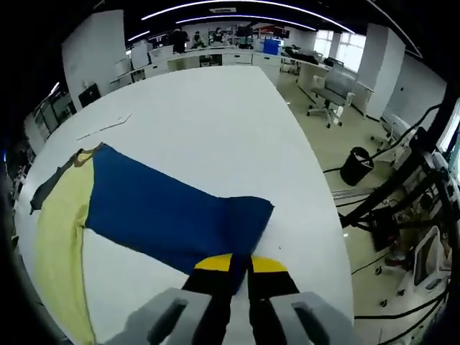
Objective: Fold the garment on the visible template until the final outline fits inside the template.
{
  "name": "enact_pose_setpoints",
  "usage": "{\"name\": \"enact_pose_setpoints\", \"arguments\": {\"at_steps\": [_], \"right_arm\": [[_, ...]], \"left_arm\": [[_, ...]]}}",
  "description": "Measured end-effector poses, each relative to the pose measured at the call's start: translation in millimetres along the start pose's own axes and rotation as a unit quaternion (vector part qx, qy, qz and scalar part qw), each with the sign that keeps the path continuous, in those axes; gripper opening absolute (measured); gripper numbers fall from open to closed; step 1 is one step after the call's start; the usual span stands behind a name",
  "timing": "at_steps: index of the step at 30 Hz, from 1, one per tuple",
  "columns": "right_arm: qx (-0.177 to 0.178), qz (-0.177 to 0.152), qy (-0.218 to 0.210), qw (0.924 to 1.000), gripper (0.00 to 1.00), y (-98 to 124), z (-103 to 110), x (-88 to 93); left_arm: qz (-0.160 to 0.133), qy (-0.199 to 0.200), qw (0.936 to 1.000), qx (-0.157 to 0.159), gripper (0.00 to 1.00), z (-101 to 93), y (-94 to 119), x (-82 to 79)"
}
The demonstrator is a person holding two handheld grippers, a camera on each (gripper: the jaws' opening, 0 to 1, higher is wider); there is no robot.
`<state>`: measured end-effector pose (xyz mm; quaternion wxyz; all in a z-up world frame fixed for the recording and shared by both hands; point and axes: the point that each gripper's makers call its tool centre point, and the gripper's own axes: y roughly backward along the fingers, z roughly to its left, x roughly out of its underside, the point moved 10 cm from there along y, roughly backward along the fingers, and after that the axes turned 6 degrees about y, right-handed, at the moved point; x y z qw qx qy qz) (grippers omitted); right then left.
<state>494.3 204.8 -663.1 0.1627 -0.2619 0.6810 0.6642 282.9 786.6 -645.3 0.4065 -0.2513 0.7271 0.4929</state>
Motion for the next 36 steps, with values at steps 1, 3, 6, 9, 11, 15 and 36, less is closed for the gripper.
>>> {"name": "enact_pose_setpoints", "arguments": {"at_steps": [1, 3, 6, 9, 11, 15, 36], "right_arm": [[0.003, -0.001, -0.014, 0.9999, 0.15, 0.2, -0.4, 1.5], [-0.001, 0.005, -0.029, 0.9996, 0.18, -0.2, -0.8, 5.1], [0.000, 0.009, -0.038, 0.9992, 0.18, 0.6, 1.6, 10.2], [0.008, 0.015, -0.041, 0.9990, 0.19, 0.1, 1.9, 14.6], [0.005, 0.019, -0.052, 0.9985, 0.19, -1.4, 2.6, 17.7], [0.002, 0.026, -0.063, 0.9977, 0.17, -3.2, 5.9, 20.4], [-0.025, -0.009, -0.123, 0.9920, 0.00, 18.6, 17.3, 13.0]], "left_arm": [[-0.001, 0.000, 1.0000, 0.000, 0.97, -0.4, 0.1, -0.3], [-0.001, -0.001, 1.0000, -0.001, 0.97, -0.6, 0.0, -0.3], [0.000, -0.002, 1.0000, -0.002, 0.97, -1.0, -0.4, 0.0], [0.000, -0.004, 1.0000, -0.001, 0.98, -1.7, -0.5, -0.1], [-0.001, -0.005, 1.0000, 0.000, 0.98, -2.3, -0.2, -0.2], [0.000, -0.007, 1.0000, -0.001, 0.98, -3.0, 1.1, -0.4], [-0.002, -0.010, 0.9999, 0.000, 0.99, -3.8, 5.2, -1.3]]}}
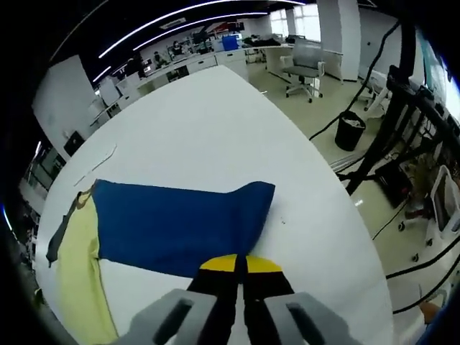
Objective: Fold the garment on the visible template until the final outline fits inside the template.
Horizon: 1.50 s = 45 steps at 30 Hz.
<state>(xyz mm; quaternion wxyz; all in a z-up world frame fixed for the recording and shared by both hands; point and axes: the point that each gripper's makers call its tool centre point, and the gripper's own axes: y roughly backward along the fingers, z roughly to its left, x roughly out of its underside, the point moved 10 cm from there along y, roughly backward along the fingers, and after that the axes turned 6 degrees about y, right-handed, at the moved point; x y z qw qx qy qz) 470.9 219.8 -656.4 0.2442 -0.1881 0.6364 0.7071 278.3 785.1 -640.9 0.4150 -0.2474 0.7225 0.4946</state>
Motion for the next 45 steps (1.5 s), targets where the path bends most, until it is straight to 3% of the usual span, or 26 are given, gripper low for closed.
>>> {"name": "enact_pose_setpoints", "arguments": {"at_steps": [10, 20, 33, 45], "right_arm": [[-0.022, -0.026, 0.015, 0.9993, 0.00, 6.9, 16.5, -17.4], [-0.050, -0.054, 0.066, 0.9951, 0.00, 6.8, 44.2, -45.1], [-0.081, -0.061, 0.110, 0.9888, 0.00, -8.7, 76.4, -68.7], [-0.111, -0.071, 0.136, 0.9819, 0.00, -14.4, 114.2, -79.2]], "left_arm": [[-0.005, -0.002, 1.0000, 0.006, 0.99, 1.9, -0.1, -2.7], [-0.009, 0.001, 0.9999, 0.009, 0.99, 6.0, 0.5, -3.1], [-0.013, -0.005, 0.9999, 0.008, 0.99, 5.9, 1.5, -4.8], [-0.013, -0.005, 0.9999, 0.009, 0.99, 1.3, 2.4, -6.2]]}}
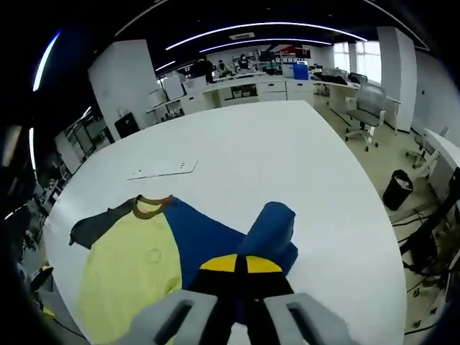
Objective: Fold the garment on the visible template until the final outline fits inside the template.
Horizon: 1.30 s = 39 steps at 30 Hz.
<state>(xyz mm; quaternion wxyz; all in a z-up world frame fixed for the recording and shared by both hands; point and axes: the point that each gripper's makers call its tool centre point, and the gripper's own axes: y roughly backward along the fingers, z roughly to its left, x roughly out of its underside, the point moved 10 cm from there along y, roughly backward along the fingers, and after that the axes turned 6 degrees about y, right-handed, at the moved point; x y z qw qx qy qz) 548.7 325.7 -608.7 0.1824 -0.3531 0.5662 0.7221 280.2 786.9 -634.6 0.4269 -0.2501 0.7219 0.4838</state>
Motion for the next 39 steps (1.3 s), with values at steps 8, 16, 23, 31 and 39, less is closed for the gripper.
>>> {"name": "enact_pose_setpoints", "arguments": {"at_steps": [8, 16, 23, 31, 39], "right_arm": [[-0.019, -0.004, 0.009, 0.9998, 0.00, -8.4, 23.1, -7.5], [-0.040, -0.007, 0.018, 0.9990, 0.00, -17.5, 47.0, -17.3], [-0.057, -0.008, 0.033, 0.9978, 0.00, -25.4, 68.7, -26.0], [-0.068, -0.008, 0.037, 0.9970, 0.00, -32.9, 85.7, -31.9], [-0.088, -0.013, 0.049, 0.9948, 0.00, -39.3, 103.9, -39.0]], "left_arm": [[0.002, 0.000, 1.0000, -0.001, 0.99, -3.2, 0.9, 0.7], [-0.002, 0.004, 1.0000, -0.005, 0.99, -3.7, 2.9, 0.8], [-0.003, 0.004, 1.0000, -0.006, 0.99, -1.9, 3.8, 0.4], [-0.002, 0.000, 1.0000, -0.005, 0.99, -0.8, 3.0, -0.2], [0.001, -0.007, 1.0000, -0.004, 0.99, 0.0, 0.6, -0.5]]}}
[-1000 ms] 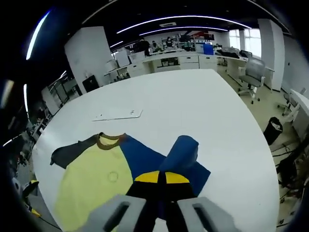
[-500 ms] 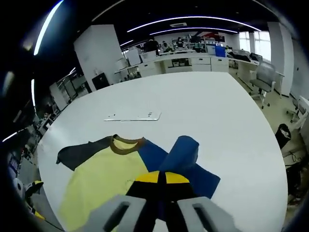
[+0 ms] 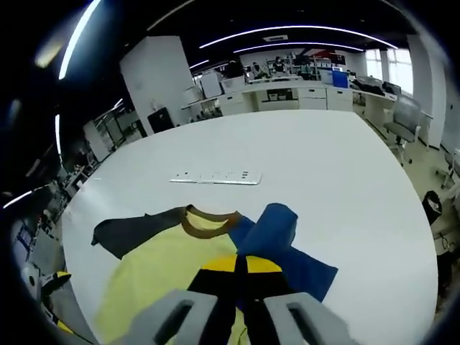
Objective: Fold the garment on the visible template until the final outline fits inside the template.
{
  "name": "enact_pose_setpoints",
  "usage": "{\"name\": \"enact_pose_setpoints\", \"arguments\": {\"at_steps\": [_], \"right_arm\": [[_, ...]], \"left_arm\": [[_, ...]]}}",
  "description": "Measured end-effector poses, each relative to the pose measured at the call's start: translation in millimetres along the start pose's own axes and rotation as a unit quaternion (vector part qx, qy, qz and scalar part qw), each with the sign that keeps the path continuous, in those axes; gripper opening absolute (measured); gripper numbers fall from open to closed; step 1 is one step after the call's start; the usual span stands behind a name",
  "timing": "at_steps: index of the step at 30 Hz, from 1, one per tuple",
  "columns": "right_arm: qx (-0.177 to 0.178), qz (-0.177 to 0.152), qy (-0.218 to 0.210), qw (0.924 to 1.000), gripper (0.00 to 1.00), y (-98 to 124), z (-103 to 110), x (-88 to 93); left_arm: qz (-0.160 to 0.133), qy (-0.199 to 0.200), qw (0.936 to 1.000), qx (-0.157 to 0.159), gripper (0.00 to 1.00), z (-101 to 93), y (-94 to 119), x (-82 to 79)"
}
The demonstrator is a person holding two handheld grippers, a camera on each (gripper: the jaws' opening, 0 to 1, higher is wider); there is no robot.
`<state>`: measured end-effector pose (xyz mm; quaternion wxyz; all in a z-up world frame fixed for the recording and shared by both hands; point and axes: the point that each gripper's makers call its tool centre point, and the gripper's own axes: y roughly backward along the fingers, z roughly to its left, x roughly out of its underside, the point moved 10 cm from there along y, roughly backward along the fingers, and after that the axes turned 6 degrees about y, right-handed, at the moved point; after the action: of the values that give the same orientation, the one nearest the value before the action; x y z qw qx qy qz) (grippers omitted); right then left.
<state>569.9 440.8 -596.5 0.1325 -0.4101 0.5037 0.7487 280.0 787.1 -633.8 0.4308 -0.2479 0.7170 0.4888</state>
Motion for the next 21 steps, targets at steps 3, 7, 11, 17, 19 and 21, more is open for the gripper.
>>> {"name": "enact_pose_setpoints", "arguments": {"at_steps": [3, 7, 11, 17, 19, 21], "right_arm": [[-0.005, -0.002, 0.003, 1.0000, 0.00, -4.0, 6.4, -2.8], [-0.013, -0.003, 0.006, 0.9999, 0.00, -9.4, 16.0, -5.8], [-0.021, -0.002, 0.012, 0.9997, 0.00, -14.9, 25.7, -8.3], [-0.032, -0.003, 0.016, 0.9994, 0.00, -23.5, 39.1, -12.2], [-0.034, -0.004, 0.015, 0.9993, 0.00, -25.8, 44.0, -13.0], [-0.040, -0.005, 0.016, 0.9990, 0.00, -28.3, 49.6, -13.6]], "left_arm": [[-0.001, 0.000, 1.0000, -0.001, 0.99, 0.4, -0.1, -0.2], [-0.001, 0.003, 1.0000, 0.000, 0.99, 0.7, -0.3, 0.6], [-0.002, 0.005, 1.0000, -0.001, 0.99, 1.1, -0.7, 1.6], [-0.004, 0.011, 0.9999, -0.003, 0.99, 0.9, -1.4, 1.8], [-0.004, 0.013, 0.9999, -0.003, 0.99, 0.6, -2.1, 1.9], [-0.004, 0.013, 0.9999, -0.003, 0.99, 0.3, -2.5, 2.0]]}}
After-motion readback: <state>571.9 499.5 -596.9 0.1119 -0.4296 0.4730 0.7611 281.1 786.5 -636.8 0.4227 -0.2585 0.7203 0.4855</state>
